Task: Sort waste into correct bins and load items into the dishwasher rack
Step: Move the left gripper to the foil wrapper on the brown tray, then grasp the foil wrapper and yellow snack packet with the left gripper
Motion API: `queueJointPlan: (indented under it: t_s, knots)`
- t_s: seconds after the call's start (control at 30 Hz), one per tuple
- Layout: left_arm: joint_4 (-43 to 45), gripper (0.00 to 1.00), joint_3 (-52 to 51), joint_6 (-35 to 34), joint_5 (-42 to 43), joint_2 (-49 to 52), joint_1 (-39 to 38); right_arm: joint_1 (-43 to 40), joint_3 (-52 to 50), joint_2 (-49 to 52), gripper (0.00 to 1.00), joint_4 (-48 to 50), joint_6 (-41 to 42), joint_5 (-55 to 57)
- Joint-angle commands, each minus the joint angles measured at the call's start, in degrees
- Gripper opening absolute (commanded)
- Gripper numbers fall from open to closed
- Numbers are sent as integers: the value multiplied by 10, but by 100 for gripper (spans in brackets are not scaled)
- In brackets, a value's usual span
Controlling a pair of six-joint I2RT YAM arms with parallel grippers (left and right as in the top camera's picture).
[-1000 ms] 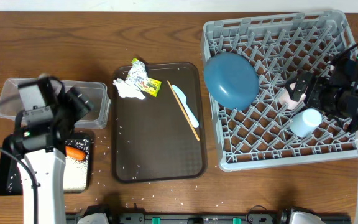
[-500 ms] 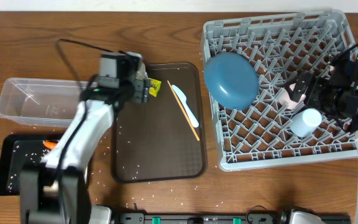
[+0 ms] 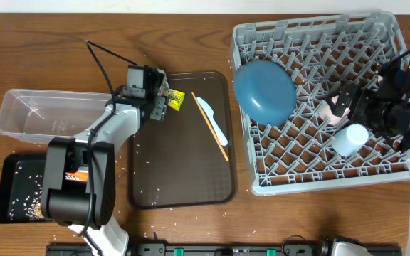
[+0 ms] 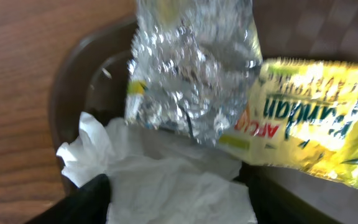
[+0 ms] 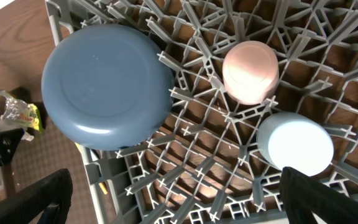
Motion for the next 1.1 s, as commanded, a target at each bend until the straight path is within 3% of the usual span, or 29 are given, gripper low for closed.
queueJointPlan:
  t_s: [0.0,0.1,0.23,0.33,0.4,0.67,0.77,0.87,1.07]
  knots:
    - [-15,66,4,8,-10,7,2,8,3,0,99,1,7,-4]
    - [-27,64,4,8,-10,8,3,8,3,0,99,2,7,-4]
    - [-28,42,4,8,-5,8,1,8,3,0,99,4,7,-4]
    - [-34,14,4,6,-5,5,-5,8,3,0,99,1,7,-4]
    - [-38,6,4,6,-5,-7,-14,8,3,0,99,1,7,-4]
    - [-73,6,4,0,-9,-122,-55,8,3,0,99,-2,7,-4]
    - [-101,6,4,-27,-69,-176,-53,8,3,0,99,-2,7,-4]
    - [-121,6,4,-70,-169,-222,-36,8,3,0,99,-2,7,-4]
    - [-146,6,3,-126,-179,-236,35,8,3,0,99,1,7,-4]
